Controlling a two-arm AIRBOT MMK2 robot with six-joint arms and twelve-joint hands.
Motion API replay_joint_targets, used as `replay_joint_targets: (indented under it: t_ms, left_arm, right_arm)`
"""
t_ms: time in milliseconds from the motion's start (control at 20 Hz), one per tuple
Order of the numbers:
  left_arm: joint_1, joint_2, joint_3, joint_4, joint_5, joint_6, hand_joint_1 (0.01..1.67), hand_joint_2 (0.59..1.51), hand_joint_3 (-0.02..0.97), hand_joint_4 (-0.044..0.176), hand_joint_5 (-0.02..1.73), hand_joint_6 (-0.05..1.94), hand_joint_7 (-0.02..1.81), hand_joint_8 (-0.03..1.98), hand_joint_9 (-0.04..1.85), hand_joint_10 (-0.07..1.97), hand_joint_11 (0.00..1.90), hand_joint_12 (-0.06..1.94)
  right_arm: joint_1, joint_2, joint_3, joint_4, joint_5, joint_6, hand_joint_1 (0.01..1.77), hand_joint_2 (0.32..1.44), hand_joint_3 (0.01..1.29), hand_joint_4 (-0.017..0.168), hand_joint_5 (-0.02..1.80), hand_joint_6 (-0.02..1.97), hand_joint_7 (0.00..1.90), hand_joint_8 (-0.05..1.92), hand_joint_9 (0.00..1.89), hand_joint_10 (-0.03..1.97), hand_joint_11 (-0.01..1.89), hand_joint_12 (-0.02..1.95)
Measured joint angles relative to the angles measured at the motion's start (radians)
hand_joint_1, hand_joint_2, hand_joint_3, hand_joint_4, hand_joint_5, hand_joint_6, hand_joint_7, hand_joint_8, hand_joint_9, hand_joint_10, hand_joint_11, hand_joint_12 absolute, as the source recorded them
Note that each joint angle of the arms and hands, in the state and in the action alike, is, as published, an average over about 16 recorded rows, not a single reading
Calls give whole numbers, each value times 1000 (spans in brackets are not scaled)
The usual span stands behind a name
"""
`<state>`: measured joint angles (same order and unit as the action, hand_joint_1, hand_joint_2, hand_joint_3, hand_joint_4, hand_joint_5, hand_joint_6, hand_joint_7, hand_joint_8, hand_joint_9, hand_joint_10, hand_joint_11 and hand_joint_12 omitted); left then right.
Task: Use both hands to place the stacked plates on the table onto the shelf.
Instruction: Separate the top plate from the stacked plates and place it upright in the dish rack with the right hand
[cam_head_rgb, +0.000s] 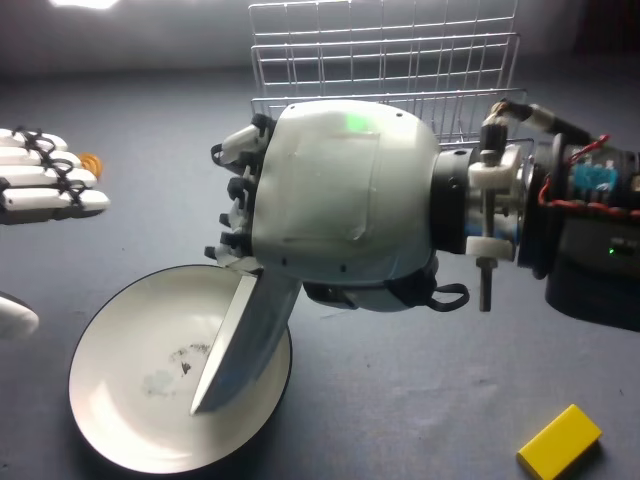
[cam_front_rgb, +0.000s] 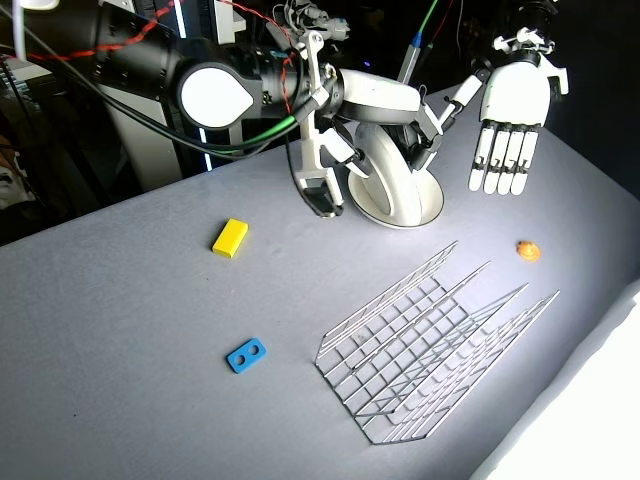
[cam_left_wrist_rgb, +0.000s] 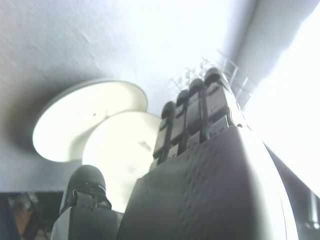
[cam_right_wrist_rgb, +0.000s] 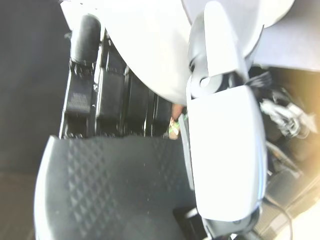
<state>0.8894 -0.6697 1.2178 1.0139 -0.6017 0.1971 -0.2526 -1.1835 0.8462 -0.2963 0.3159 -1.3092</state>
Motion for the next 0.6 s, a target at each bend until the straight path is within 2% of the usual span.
replay_joint_targets:
  t_ms: [350,600]
  left_arm:
    - [16,-1,20,-8,22,0,18,1131,11,4,58,19,53,1,24,12,14,16]
    - [35,0,26,2,0,0,17,1128,12,5,57,19,49,1,27,12,15,16]
  right_arm:
    - [59,59,-30,35,-12,4,1181,1045,12,2,863,1096,993,984,1006,536,585,1394]
    - [111,94,-38,37,-30,43,1183,1055,12,1,866,1084,996,975,996,563,588,1383]
